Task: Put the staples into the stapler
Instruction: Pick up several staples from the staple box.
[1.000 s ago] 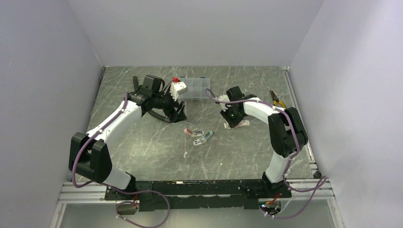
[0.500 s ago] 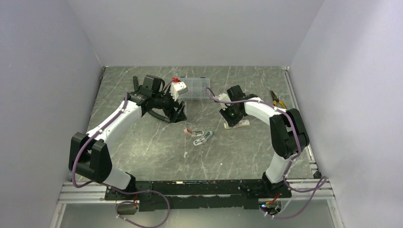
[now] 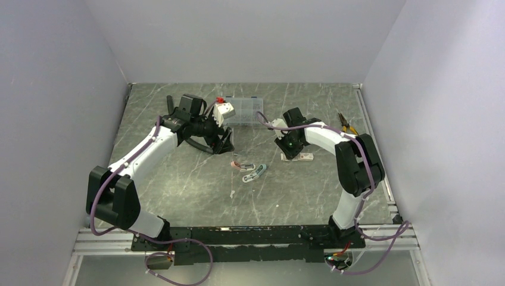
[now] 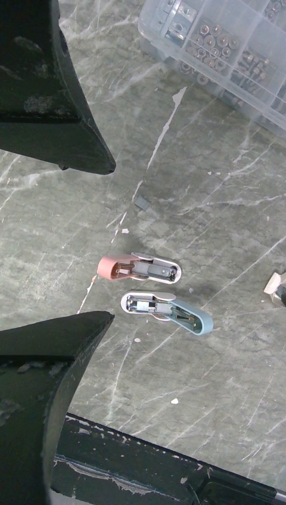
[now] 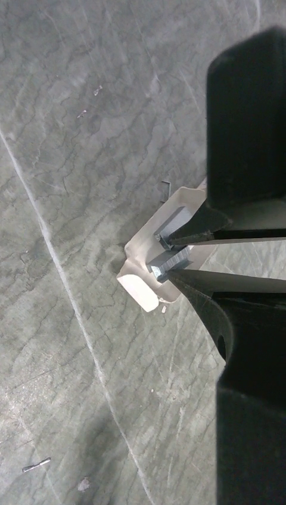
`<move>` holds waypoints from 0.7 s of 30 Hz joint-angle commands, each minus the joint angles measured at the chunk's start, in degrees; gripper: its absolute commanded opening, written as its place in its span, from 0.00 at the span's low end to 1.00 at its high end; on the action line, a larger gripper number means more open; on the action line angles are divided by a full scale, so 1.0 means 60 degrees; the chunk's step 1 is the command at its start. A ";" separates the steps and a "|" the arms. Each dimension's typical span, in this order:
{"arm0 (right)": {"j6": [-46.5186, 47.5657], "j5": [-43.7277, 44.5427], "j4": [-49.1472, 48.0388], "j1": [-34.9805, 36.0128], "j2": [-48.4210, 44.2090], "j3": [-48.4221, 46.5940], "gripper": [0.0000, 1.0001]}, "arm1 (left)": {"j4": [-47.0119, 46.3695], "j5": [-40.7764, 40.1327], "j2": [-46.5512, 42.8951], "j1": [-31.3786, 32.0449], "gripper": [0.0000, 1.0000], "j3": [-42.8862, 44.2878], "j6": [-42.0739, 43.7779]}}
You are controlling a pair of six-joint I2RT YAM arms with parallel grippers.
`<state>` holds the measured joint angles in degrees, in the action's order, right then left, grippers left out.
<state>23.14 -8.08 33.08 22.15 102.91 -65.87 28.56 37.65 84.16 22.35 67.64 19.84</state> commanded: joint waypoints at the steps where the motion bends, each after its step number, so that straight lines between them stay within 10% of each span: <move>1: 0.0202 -0.0120 -0.0164 -0.0030 0.0101 -0.0316 0.25 | 0.0001 0.0181 -0.0127 -0.0001 0.90 0.0350 0.0120; 21: 0.0060 -0.0099 0.0145 -0.0055 -0.0789 -0.0522 0.15 | 0.0017 0.0170 -0.0067 -0.0004 0.91 0.0398 0.0143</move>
<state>23.59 -8.05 33.34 22.15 102.45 -66.52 28.58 37.63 84.16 22.35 67.64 19.84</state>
